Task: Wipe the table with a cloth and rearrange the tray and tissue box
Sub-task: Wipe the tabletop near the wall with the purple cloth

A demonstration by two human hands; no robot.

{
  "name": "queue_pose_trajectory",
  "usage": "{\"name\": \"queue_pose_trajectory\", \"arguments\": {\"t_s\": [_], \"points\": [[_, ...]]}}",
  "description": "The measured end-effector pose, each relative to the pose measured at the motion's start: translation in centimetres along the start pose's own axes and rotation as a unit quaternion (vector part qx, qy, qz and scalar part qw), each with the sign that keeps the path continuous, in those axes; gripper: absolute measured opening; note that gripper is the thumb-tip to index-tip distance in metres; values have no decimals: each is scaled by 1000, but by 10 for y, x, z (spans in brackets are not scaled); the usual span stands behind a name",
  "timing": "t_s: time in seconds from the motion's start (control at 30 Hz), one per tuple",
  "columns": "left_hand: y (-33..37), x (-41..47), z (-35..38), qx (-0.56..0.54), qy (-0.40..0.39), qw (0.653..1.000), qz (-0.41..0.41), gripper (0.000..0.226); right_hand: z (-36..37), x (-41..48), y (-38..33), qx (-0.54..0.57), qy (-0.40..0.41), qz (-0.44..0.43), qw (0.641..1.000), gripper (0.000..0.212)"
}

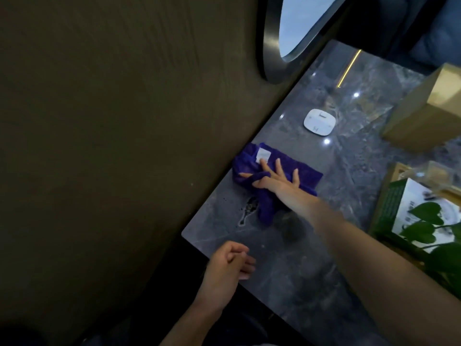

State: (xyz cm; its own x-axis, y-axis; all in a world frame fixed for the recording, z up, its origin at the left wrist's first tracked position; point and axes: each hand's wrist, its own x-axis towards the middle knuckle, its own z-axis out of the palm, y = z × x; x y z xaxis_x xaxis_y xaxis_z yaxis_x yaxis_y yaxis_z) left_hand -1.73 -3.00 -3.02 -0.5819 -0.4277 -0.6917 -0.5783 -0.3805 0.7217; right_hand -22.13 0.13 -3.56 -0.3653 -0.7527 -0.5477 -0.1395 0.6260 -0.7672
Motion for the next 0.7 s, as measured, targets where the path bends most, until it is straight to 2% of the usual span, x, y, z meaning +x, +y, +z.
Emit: {"name": "queue_pose_trajectory", "arguments": {"t_s": [0.07,0.13,0.27,0.33,0.47,0.53,0.63,0.7], "points": [[4,-3,1,-45,48,998,25,18,8,-4,-1,-34,-23,-6,999,28],[10,-8,-1,-83,127,986,67,18,16,-8,2,-106,-41,-12,993,35],[19,-10,-10,-72,247,946,195,23,33,-21,5,-257,-66,-34,964,44],[20,-5,-13,-33,247,939,237,23,39,-29,10,-313,-69,-55,946,47],[24,10,-7,63,157,948,268,21,48,-43,27,-414,-26,-142,899,65],[21,18,0,126,127,945,275,31,49,-48,36,-427,-5,-194,883,66],[18,20,10,137,143,947,253,40,47,-58,44,-425,-30,-217,878,65],[17,16,14,106,168,948,247,38,45,-66,49,-375,-37,-226,898,62]]}}
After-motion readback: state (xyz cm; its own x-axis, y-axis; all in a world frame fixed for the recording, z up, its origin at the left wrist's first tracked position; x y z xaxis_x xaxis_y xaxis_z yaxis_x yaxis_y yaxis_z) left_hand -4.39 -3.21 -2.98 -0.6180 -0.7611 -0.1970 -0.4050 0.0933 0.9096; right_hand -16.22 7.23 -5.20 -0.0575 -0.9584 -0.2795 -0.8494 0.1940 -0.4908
